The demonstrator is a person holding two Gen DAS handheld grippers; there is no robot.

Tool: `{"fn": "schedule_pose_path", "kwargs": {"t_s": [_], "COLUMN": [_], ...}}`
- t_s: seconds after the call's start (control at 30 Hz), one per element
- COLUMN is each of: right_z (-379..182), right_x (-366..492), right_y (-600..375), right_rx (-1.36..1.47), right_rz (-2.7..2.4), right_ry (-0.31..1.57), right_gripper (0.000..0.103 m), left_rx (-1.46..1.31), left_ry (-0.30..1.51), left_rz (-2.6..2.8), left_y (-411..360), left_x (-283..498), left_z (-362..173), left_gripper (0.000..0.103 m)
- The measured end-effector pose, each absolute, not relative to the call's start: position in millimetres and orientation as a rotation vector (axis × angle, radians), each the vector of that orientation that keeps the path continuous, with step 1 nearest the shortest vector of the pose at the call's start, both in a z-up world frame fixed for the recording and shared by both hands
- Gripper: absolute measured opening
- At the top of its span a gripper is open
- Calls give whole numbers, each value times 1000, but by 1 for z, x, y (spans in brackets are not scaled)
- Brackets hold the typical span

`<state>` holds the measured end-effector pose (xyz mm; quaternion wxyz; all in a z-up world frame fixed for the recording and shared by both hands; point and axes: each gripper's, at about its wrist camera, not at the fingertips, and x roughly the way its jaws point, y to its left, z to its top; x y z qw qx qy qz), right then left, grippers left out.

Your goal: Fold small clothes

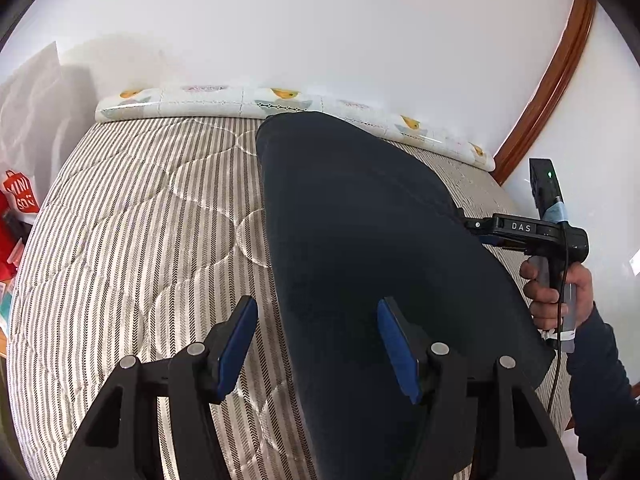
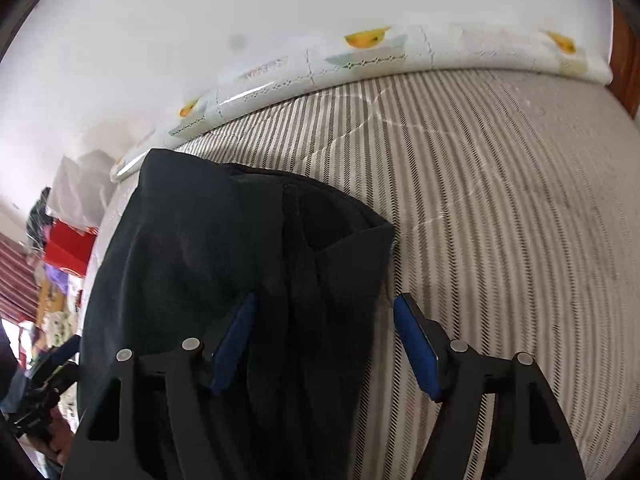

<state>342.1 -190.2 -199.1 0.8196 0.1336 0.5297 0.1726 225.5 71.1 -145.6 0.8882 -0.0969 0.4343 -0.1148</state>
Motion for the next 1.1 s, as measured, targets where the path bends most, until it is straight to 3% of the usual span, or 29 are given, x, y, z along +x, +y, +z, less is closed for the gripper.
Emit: {"fn": "schedule_pose_path", "kwargs": {"t_s": [0.17,0.27,0.8,1.1], "right_z": [-196,-188,-185,-167], "right_x": [343,341,375,344], "right_y": [-186,-182,-195,-205], "right_rx": [291,245,267,208], "right_rz": [432,432,371,343], "right_ry": [1108,1076,953,958], "right_gripper": [26,18,10,14], "left_rx": [-199,-192,-167,-155], "left_ry": [903,900,893,909], "left_rz": [-237,-229,-203,-239], "left_y": [70,69,72,56], "left_x": [228,229,238,217], "left_z": [-147,-146,-145,-150], "left_gripper": [61,61,61,60]}}
